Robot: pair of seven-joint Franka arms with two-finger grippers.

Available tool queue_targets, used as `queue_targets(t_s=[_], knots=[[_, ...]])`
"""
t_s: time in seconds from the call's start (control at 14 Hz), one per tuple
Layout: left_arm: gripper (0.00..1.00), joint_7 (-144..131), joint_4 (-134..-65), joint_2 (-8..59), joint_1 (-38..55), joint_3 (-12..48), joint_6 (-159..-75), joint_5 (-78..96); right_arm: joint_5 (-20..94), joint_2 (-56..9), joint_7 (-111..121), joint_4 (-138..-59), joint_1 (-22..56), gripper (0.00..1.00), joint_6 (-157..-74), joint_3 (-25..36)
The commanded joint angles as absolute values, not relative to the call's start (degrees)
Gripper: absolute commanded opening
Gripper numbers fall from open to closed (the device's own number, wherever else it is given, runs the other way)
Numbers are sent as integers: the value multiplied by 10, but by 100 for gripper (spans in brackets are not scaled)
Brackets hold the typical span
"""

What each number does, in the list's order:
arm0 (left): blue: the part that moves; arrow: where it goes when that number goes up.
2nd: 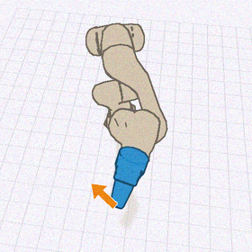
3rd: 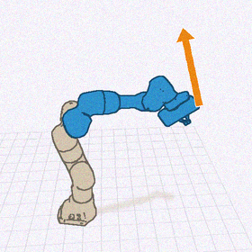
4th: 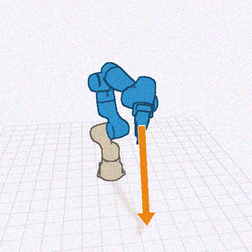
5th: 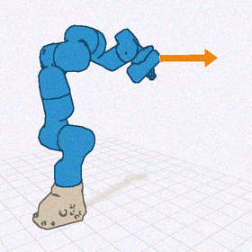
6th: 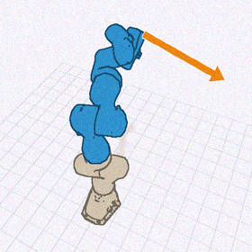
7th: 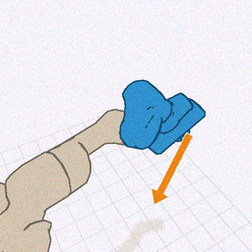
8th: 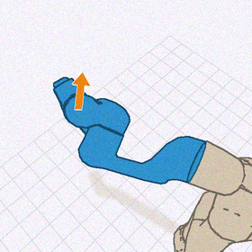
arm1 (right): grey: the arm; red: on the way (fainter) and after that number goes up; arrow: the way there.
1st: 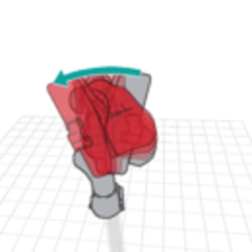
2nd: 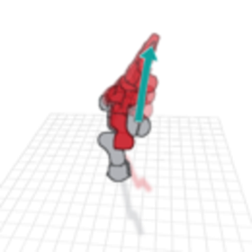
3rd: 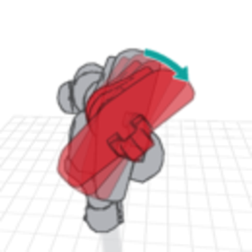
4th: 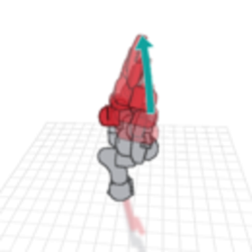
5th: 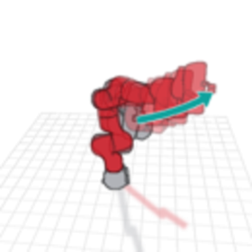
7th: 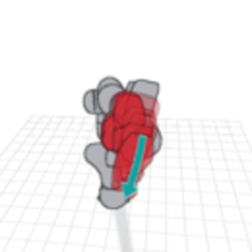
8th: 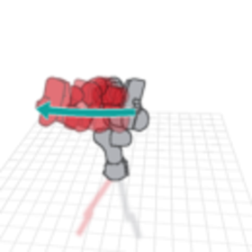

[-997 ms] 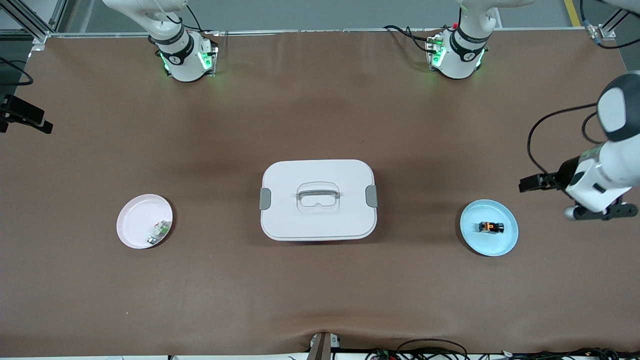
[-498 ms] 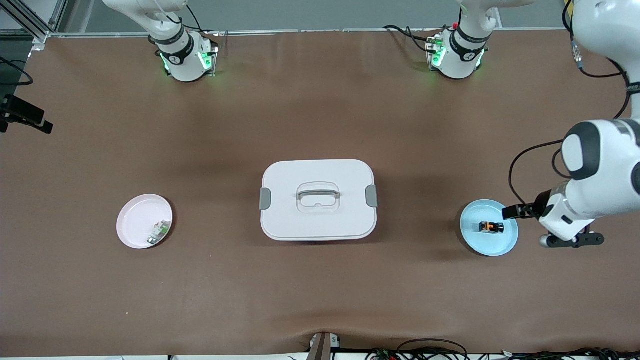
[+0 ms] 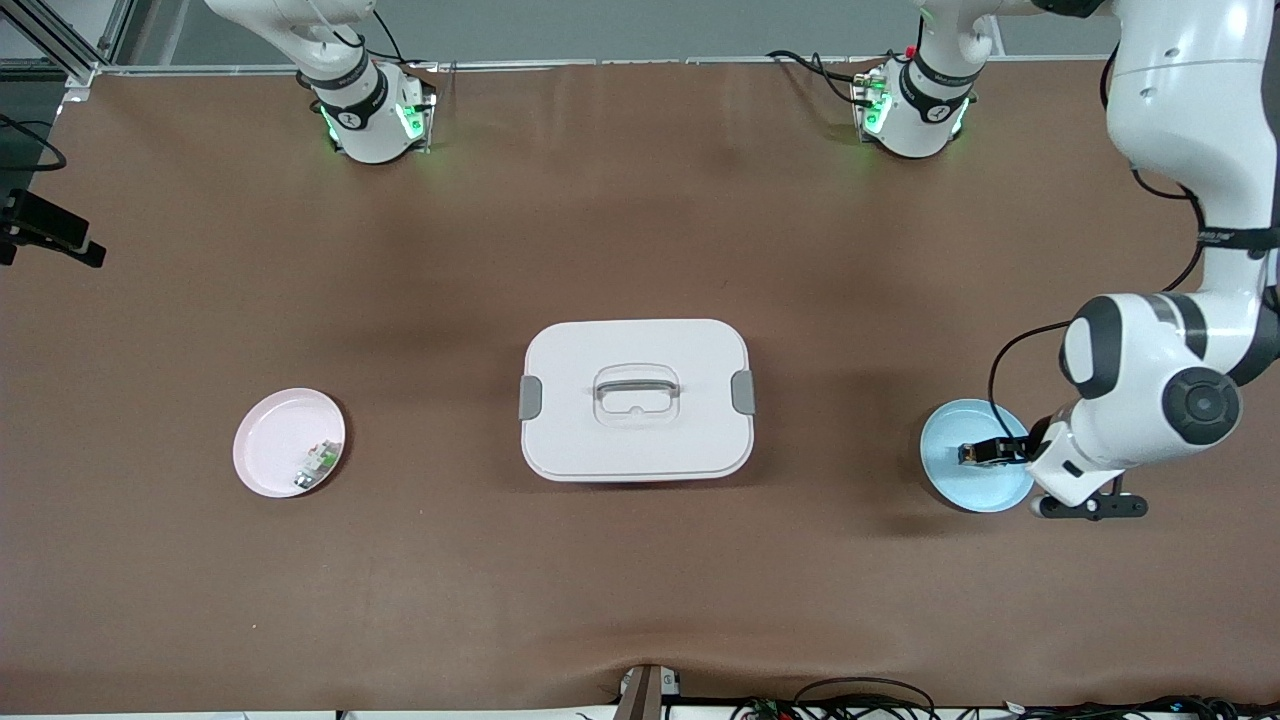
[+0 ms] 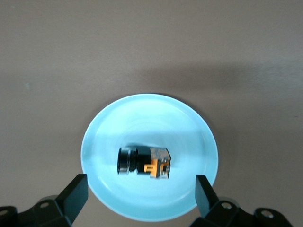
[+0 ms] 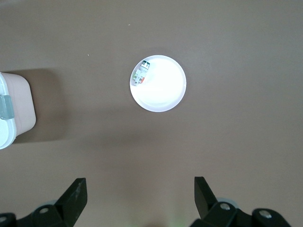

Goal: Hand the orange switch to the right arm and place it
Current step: 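Move the left gripper down over the orange switch on the blue plate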

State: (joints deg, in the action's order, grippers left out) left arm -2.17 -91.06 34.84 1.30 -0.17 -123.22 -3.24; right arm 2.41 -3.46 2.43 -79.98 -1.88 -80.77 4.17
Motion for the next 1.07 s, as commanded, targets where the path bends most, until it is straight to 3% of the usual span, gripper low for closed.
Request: queue_targets(t_s=[0.0, 1.0], knots=[[100, -16, -897, 367, 17, -2, -1240, -49, 20, -35, 29, -793, -24, 100, -801, 39], [100, 29, -961, 379, 9, 0, -1311, -63, 21, -35, 29, -793, -24, 100, -801, 39]])
